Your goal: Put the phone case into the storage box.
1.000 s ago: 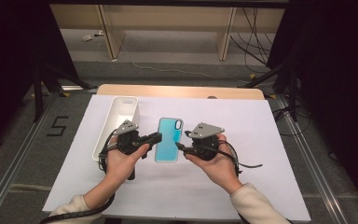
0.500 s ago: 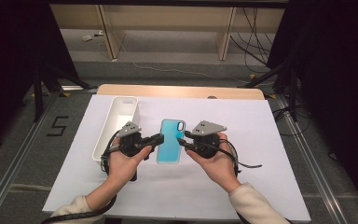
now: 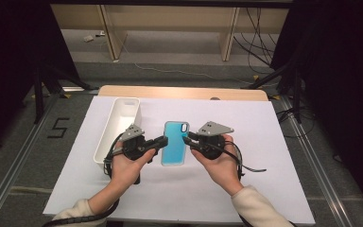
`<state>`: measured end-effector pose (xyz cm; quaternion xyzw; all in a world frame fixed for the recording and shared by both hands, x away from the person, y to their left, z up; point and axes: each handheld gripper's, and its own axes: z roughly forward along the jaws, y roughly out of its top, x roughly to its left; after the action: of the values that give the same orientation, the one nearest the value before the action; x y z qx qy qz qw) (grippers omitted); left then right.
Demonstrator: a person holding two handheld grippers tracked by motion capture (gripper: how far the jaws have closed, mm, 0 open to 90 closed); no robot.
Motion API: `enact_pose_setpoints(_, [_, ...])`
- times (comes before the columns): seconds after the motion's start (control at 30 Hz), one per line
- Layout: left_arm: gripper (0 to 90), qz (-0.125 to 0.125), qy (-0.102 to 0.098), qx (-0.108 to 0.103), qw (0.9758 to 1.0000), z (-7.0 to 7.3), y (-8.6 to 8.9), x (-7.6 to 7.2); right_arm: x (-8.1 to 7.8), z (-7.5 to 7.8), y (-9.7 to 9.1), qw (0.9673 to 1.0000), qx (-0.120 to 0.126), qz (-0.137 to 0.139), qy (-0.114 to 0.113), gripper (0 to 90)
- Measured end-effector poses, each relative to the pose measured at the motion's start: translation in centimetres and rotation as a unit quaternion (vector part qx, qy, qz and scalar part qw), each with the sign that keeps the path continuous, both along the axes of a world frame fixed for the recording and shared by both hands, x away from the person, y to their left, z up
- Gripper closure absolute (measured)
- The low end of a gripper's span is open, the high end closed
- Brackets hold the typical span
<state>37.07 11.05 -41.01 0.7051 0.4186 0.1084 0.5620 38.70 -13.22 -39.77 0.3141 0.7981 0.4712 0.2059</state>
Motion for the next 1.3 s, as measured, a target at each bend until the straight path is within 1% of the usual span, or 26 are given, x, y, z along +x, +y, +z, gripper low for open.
enact_pose_setpoints(0.03, [82.2,0.000,0.001,-0.002,1.0000,0.0,-0.1,0.0,-0.1,0.1,-0.1,1.0000,0.003,-0.003,0.005,75.9])
enact_pose_setpoints(0.07, [82.2,-0.001,0.001,-0.005,1.0000,-0.1,-0.2,0.0,-0.1,0.1,-0.1,1.0000,0.005,-0.005,0.005,76.6])
enact_pose_setpoints(0.13, [82.1,-0.003,-0.001,-0.004,1.0000,-0.1,-0.2,0.0,-0.1,0.1,-0.2,0.9998,0.012,-0.013,0.006,78.0])
enact_pose_setpoints(0.2, [82.1,-0.005,-0.005,0.000,1.0000,-0.2,-0.3,-0.1,-0.1,0.2,-0.3,0.9998,0.013,-0.012,0.009,78.5])
enact_pose_setpoints(0.23, [82.0,-0.004,-0.004,0.007,1.0000,-0.2,-0.4,-0.1,-0.1,0.1,-0.3,0.9997,0.017,-0.016,0.007,79.2])
enact_pose_setpoints(0.27, [82.0,-0.006,-0.006,0.005,0.9999,-0.3,-0.4,-0.1,-0.1,0.2,-0.4,0.9995,0.023,-0.022,0.009,80.5])
enact_pose_setpoints(0.3, [82.0,-0.006,-0.006,0.005,0.9999,-0.3,-0.4,-0.1,-0.1,0.2,-0.4,0.9995,0.023,-0.022,0.009,80.5])
enact_pose_setpoints(0.33, [82.0,-0.002,-0.009,0.013,0.9999,-0.3,-0.6,-0.2,-0.2,0.2,-0.4,0.9991,0.029,-0.028,0.009,82.1])
enact_pose_setpoints(0.37, [81.9,-0.002,-0.009,0.013,0.9999,-0.3,-0.6,-0.2,-0.2,0.2,-0.4,0.9991,0.029,-0.028,0.009,82.1])
enact_pose_setpoints(0.43, [81.9,-0.003,-0.010,0.017,0.9998,-0.4,-0.7,-0.2,-0.5,0.5,-0.5,0.9985,0.039,-0.037,0.011,84.2])
enact_pose_setpoints(0.53, [81.8,-0.001,-0.012,0.019,0.9998,-0.5,-0.7,-0.2,-0.6,0.4,-0.4,0.9978,0.049,-0.044,0.004,85.0])
enact_pose_setpoints(0.6, [81.7,0.000,-0.013,0.022,0.9997,-0.5,-0.8,-0.1,-0.7,0.5,-0.4,0.9975,0.051,-0.047,0.012,85.2])
enact_pose_setpoints(0.63, [81.5,0.000,-0.015,0.026,0.9995,-0.6,-0.8,-0.1,-0.8,0.5,-0.3,0.9972,0.053,-0.047,0.021,85.2])
enact_pose_setpoints(0.67, [81.4,0.000,-0.015,0.026,0.9995,-0.6,-0.8,-0.1,-0.8,0.5,-0.3,0.9972,0.052,-0.048,0.022,85.3])
enact_pose_setpoints(0.77, [80.2,0.000,-0.018,0.033,0.9993,-0.6,-0.9,-0.1,-0.8,0.5,-0.3,0.9971,0.053,-0.053,0.011,85.7])
enact_pose_setpoints(0.83, [77.6,-0.003,-0.025,0.039,0.9989,-0.6,-1.1,-0.2,-1.0,0.6,-0.3,0.9965,0.057,-0.057,0.022,86.1])
enact_pose_setpoints(0.87, [74.8,-0.006,-0.029,0.044,0.9986,-0.5,-1.2,-0.3,-1.0,0.6,-0.4,0.9968,0.051,-0.061,0.010,86.5])
enact_pose_setpoints(0.9, [72.2,-0.006,-0.029,0.045,0.9985,-0.5,-1.3,-0.4,-1.0,0.7,-0.4,0.9967,0.050,-0.062,0.012,86.8])
enact_pose_setpoints(0.93, [72.4,-0.010,-0.033,0.047,0.9983,-0.4,-1.3,-0.4,-1.0,0.7,-0.5,0.9967,0.050,-0.063,0.012,86.9])
enact_pose_setpoints(1.0, [71.8,-0.008,-0.035,0.045,0.9983,-0.3,-1.4,-0.5,-1.0,0.6,-0.4,0.9962,0.055,-0.066,0.016,87.4])
enact_pose_setpoints(1.03, [70.1,-0.011,-0.039,0.046,0.9981,-0.3,-1.5,-0.6,-1.0,0.7,-0.5,0.9964,0.052,-0.067,0.006,87.7])
enact_pose_setpoints(1.1, [68.3,-0.010,-0.043,0.044,0.9980,-0.2,-1.6,-0.6,-0.9,0.7,-0.5,0.9960,0.054,-0.071,0.002,88.0])
enact_pose_setpoints(1.13, [67.2,-0.009,-0.045,0.046,0.9979,-0.1,-1.6,-0.7,-1.1,0.8,-0.6,0.9955,0.058,-0.074,0.014,88.3])
enact_pose_setpoints(1.17, [67.2,-0.012,-0.048,0.047,0.9977,0.0,-1.7,-0.8,-1.1,0.8,-0.6,0.9955,0.058,-0.074,0.014,88.3])
enact_pose_setpoints(1.2, [66.8,-0.013,-0.052,0.050,0.9973,0.0,-1.8,-0.8,-0.9,0.8,-0.6,0.9956,0.058,-0.075,0.000,88.4])
enact_pose_setpoints(1.3, [63.6,-0.013,-0.058,0.052,0.9969,0.1,-2.0,-1.0,-1.0,0.8,-0.7,0.9952,0.059,-0.078,0.006,88.8])
